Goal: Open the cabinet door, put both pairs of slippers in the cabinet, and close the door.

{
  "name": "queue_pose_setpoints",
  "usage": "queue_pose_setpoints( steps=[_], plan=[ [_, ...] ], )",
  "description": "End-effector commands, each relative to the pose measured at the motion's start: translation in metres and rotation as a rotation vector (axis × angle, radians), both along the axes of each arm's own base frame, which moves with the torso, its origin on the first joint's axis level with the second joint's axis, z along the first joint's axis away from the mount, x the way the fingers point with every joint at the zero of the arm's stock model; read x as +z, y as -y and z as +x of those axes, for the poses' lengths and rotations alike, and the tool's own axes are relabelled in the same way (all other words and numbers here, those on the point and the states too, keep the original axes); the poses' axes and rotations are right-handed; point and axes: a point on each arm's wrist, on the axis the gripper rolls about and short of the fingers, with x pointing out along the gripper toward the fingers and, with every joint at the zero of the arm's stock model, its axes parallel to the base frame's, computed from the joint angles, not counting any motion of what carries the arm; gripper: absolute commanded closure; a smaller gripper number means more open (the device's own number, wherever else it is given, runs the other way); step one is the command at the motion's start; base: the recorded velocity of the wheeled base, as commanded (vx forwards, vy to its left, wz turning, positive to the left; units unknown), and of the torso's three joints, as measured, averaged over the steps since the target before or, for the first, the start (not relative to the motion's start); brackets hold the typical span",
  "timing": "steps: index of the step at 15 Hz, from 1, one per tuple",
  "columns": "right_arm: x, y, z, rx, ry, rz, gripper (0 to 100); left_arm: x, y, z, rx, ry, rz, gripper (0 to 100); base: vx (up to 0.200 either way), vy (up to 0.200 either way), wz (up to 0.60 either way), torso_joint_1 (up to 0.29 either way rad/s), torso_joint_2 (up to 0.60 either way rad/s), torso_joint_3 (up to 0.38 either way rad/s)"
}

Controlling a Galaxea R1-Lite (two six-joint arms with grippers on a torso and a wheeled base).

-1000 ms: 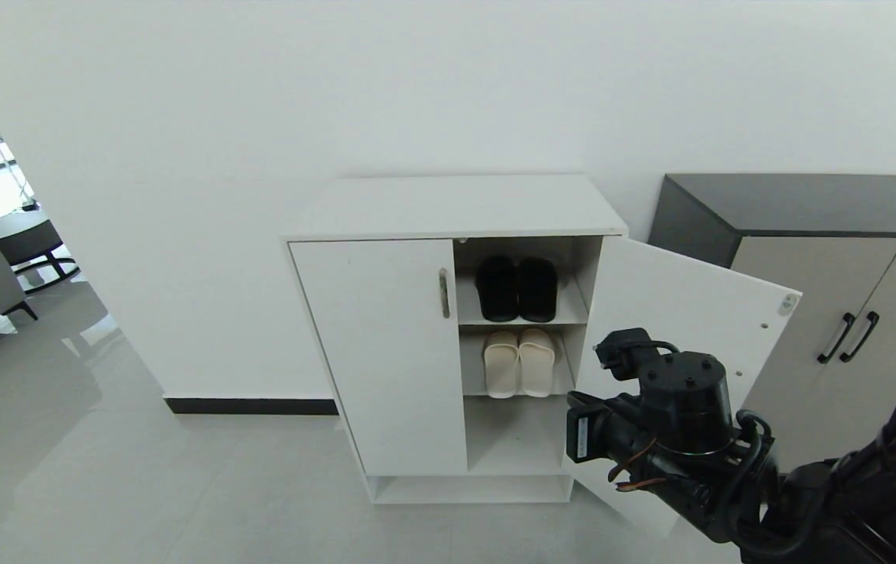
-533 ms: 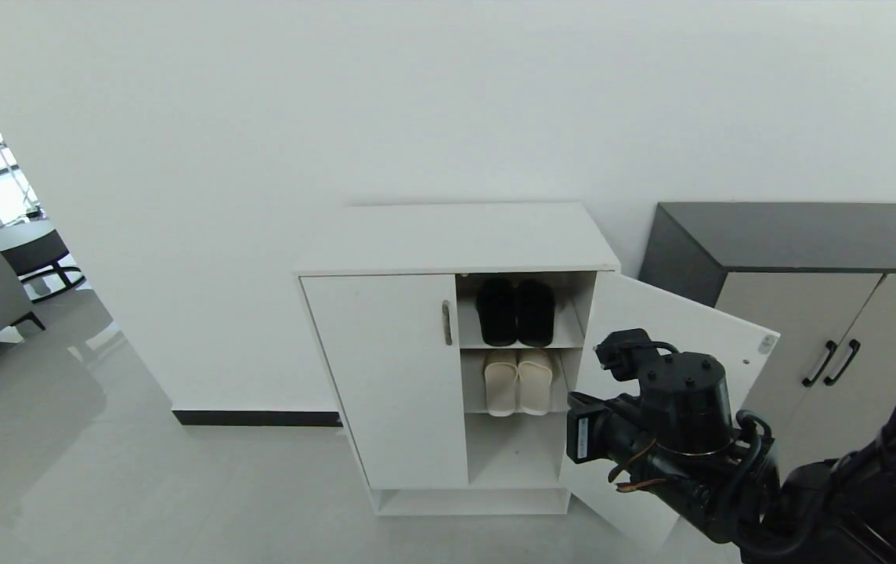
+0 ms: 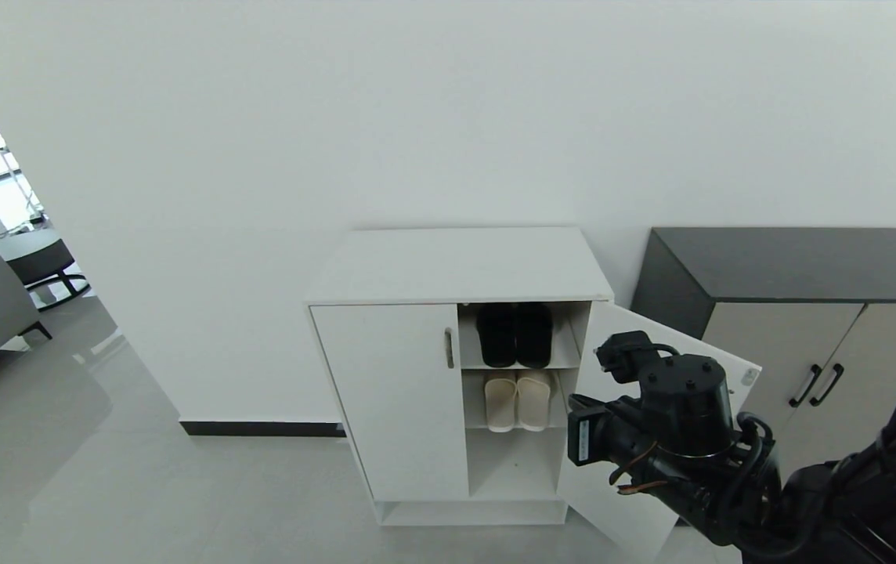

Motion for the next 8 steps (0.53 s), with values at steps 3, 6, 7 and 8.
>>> queue_pose_setpoints(
  steps=[3,6,7,8],
  plan=[
    [-0.0013,-0.0002,-0.0006,0.002,-0.003,-0.003,100,0.0001,0.0000,0.0001,0.000,-0.001,-0.001,100,0.000,0.000,0.00,0.183,-0.37,-0.194],
    [-0.0013,-0.0002,-0.0006,0.002,-0.003,-0.003,100,0.0001,0.0000,0.0001,0.000,-0.001,-0.001,100,0.000,0.000,0.00,0.172,-0.37,-0.186],
    [-0.0013,-0.0002,-0.0006,0.002,-0.003,-0.003,100,0.0001,0.0000,0.0001,0.000,-0.001,-0.001,100,0.000,0.000,0.00,0.173,-0.35,-0.183],
    [-0.0016,0.0000,-0.0008,0.002,-0.004,-0.004,100,0.0001,0.0000,0.0001,0.000,-0.001,-0.001,100,0.000,0.000,0.00,0.168,-0.35,-0.173]
  ],
)
